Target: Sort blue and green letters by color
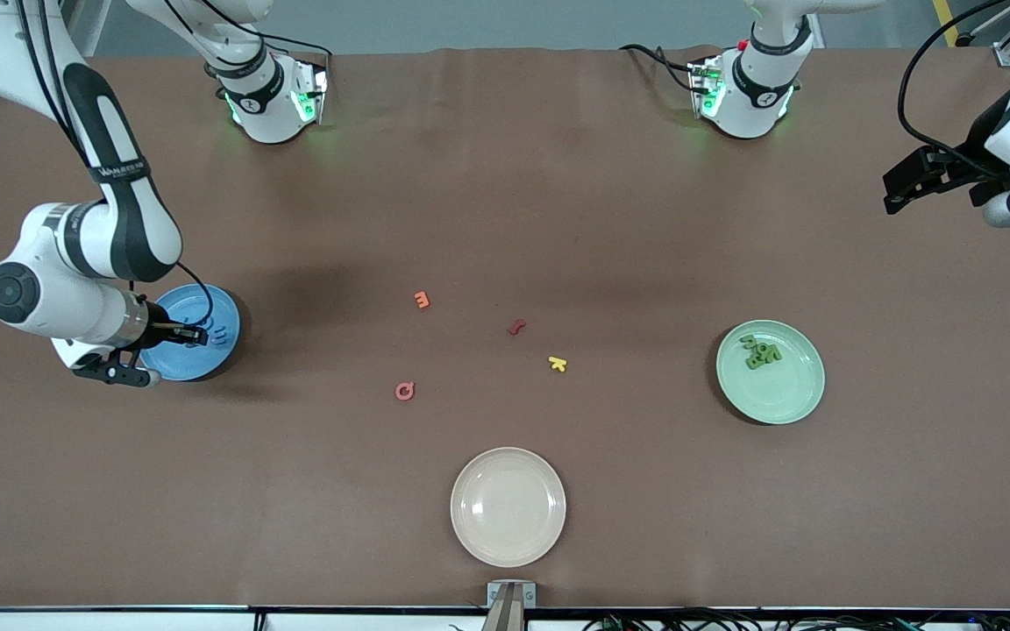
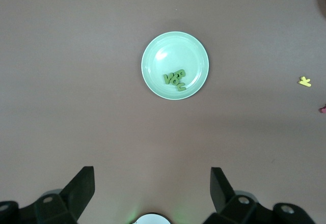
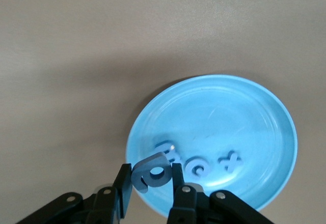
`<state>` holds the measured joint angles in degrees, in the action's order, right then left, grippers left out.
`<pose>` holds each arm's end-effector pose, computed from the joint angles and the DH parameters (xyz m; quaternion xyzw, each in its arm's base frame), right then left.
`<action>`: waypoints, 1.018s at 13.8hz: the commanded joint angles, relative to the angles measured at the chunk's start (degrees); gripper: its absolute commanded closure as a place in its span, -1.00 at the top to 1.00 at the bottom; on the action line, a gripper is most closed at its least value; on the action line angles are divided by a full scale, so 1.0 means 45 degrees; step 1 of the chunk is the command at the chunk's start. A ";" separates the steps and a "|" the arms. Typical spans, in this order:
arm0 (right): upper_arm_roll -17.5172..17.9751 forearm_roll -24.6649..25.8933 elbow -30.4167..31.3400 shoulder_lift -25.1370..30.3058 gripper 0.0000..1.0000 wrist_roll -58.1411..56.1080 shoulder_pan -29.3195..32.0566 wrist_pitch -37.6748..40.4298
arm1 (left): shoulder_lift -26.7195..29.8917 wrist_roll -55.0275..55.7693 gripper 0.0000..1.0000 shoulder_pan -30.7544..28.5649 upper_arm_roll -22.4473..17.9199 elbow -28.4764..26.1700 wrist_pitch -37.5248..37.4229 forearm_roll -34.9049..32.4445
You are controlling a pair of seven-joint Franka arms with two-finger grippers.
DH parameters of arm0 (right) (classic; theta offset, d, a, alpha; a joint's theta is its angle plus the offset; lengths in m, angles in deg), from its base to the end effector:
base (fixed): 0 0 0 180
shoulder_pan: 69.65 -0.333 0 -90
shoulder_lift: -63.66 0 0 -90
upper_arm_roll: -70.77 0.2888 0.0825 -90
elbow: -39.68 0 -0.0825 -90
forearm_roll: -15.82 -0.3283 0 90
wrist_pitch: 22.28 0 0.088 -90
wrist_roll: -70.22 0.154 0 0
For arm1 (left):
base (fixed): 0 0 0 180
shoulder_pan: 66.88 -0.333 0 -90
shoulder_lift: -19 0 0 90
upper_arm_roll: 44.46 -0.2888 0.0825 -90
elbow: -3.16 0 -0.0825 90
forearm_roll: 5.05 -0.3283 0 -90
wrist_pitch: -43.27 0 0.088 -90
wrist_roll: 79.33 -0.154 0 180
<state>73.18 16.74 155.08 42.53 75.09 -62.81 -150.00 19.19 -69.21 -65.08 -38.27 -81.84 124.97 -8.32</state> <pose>0.5286 -0.0419 0.2256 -0.9941 0.0763 0.0766 0.0014 0.4772 -0.0576 0.5756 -0.9990 -0.0219 0.0223 0.0324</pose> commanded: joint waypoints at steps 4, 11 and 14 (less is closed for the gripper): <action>0.0246 0.0910 0.0039 -0.0770 -0.77 -0.1080 0.0921 -0.1088 | 0.0154 -0.0197 1.00 -0.0009 0.0108 -0.0134 -0.0049 0.0141; 0.0246 0.1008 0.0000 -0.1416 -0.60 -0.1102 0.1157 -0.1851 | -0.0236 -0.0061 1.00 0.0010 0.0108 -0.0134 0.0400 0.0083; 0.0246 0.0988 0.0000 -0.1358 0.74 -0.1063 0.1157 -0.1794 | -0.0237 -0.0061 1.00 -0.0048 0.0108 -0.0095 0.0537 0.0044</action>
<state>73.17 20.33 155.10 36.26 70.54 -58.96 -157.83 17.83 -69.21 -65.14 -37.84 -82.44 126.82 -8.32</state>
